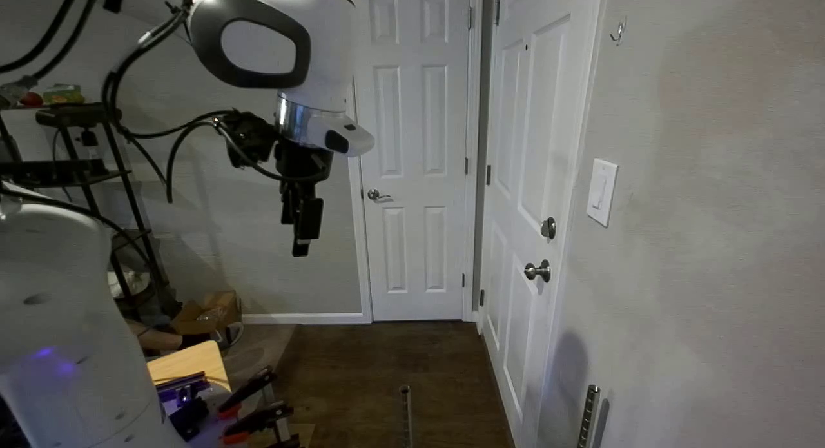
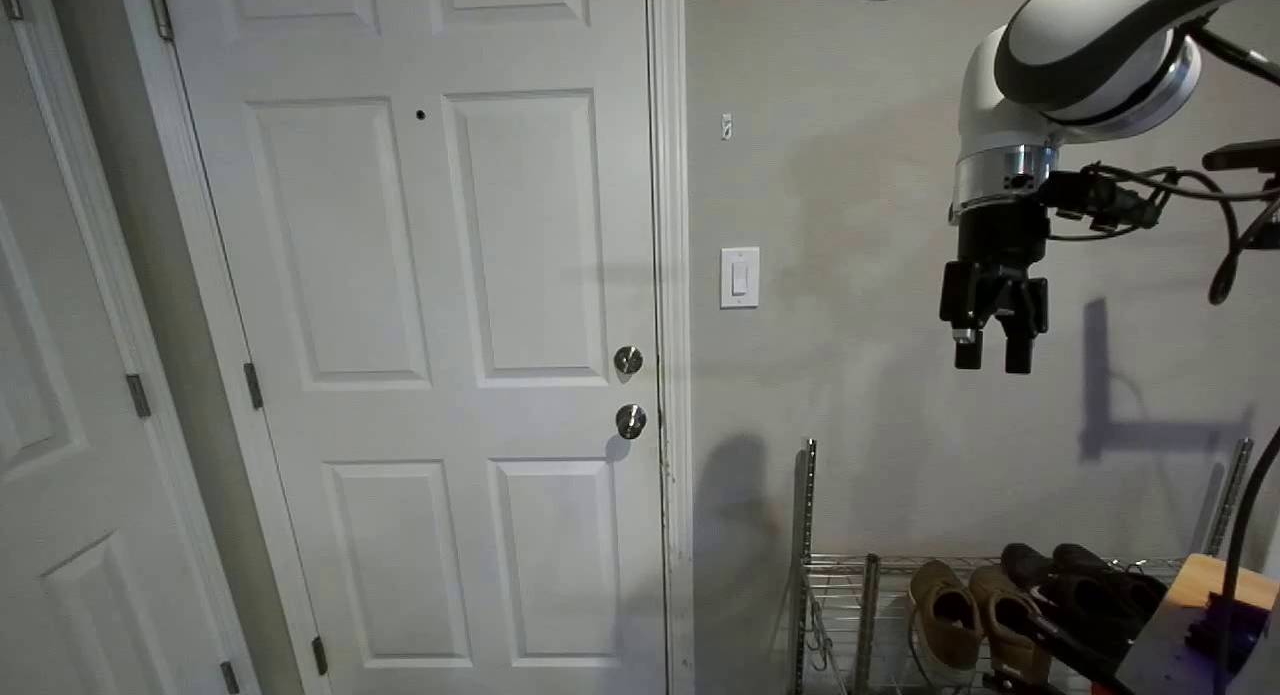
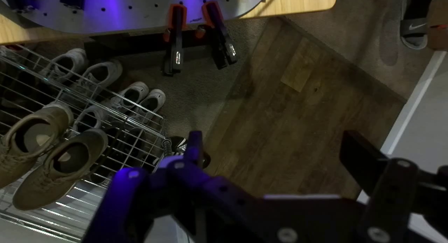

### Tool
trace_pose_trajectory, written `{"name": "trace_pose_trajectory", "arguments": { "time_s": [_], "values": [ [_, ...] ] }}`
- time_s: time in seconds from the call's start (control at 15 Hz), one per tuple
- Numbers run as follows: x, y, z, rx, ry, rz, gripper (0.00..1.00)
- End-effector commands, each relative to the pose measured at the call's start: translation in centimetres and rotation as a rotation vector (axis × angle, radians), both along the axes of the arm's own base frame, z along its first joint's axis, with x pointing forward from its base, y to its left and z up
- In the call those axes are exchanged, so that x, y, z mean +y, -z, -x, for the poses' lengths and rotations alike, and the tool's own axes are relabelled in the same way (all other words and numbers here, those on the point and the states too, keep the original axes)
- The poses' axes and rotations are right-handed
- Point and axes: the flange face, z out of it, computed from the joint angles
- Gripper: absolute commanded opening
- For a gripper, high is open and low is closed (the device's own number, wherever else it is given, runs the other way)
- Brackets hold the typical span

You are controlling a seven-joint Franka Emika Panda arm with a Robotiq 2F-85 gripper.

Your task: Switch the light off

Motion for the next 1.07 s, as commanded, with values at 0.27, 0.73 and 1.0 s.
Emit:
{"name": "trace_pose_trajectory", "arguments": {
  "time_s": [0.27, 0.73, 1.0],
  "values": [
    [0.2, -0.1, 0.6, -0.021, 0.008, 0.03, 1.0],
    [1.2, 1.8, 1.4, 0.028, -0.074, -0.011, 0.67],
    [0.8, 4.1, -2.5, -0.057, -0.137, 0.012, 0.39]
  ]
}}
